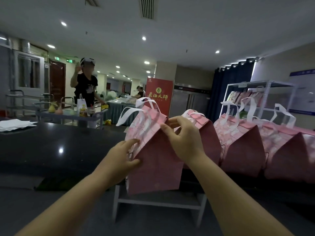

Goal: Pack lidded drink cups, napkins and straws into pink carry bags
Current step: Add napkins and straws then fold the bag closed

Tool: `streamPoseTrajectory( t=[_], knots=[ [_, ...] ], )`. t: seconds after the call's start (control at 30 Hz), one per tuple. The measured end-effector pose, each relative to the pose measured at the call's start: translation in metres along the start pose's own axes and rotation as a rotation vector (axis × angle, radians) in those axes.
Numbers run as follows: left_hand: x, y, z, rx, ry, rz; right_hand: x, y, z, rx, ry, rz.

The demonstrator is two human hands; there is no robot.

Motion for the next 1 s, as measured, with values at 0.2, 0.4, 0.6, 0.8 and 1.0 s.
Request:
streamPoseTrajectory(
  t=[0.2, 0.4, 0.6, 0.8, 1.0],
  knots=[
    [0.016, 0.017, 0.000, -0.071, -0.102, -0.019, -0.024, -0.037, -0.007, -0.151, 0.289, -0.157],
    [0.037, 0.019, -0.021, -0.053, -0.105, -0.014, -0.022, -0.053, -0.028, -0.213, 0.211, -0.176],
    [0.071, 0.021, -0.046, 0.046, -0.165, 0.047, -0.002, -0.075, -0.054, -0.359, 0.198, -0.190],
    [0.100, 0.020, -0.064, 0.066, -0.133, 0.087, 0.019, -0.098, -0.066, -0.465, 0.250, -0.304],
    [0.108, 0.021, -0.064, 0.154, -0.076, 0.083, 0.026, -0.103, -0.053, -0.392, 0.279, -0.316]
  ],
)
Point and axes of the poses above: each hand's wrist, its own x-axis towards the middle knuckle, its own z-axis out of the back of the hand, y = z × x, the point moved 1 cm from there along x, towards the middle knuckle, and after that the axes turned 1 degree about y, right-handed, at the moved point
